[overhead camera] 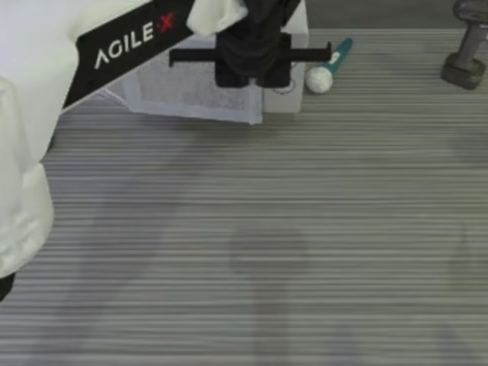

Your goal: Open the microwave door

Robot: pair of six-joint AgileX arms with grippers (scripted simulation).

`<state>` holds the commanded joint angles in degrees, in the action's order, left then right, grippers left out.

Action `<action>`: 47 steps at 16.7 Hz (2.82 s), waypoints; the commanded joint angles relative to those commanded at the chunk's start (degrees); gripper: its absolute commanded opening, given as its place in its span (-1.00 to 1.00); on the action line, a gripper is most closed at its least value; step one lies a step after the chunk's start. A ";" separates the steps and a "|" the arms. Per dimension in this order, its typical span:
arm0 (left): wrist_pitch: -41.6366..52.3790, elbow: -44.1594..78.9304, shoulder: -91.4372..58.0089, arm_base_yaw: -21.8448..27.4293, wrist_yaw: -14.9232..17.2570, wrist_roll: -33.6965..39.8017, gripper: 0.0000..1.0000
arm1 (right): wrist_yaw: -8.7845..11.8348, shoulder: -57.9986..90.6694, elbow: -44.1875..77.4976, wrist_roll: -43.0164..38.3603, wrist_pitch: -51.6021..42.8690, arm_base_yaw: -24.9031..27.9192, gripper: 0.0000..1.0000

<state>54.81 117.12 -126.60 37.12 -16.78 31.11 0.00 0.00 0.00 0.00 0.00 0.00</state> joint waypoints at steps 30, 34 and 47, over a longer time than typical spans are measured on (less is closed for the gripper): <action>-4.16 -7.77 4.81 -0.29 2.03 -4.39 -1.00 | 0.00 0.00 0.00 0.00 0.00 0.00 1.00; -4.16 -7.77 4.81 -0.29 2.03 -4.39 -1.00 | 0.00 0.00 0.00 0.00 0.00 0.00 1.00; -8.51 -16.36 10.40 -0.95 4.97 -10.28 -1.00 | 0.00 0.00 0.00 0.00 0.00 0.00 1.00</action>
<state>46.30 100.76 -116.20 36.16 -11.81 20.83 0.00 0.00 0.00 0.00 0.00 0.00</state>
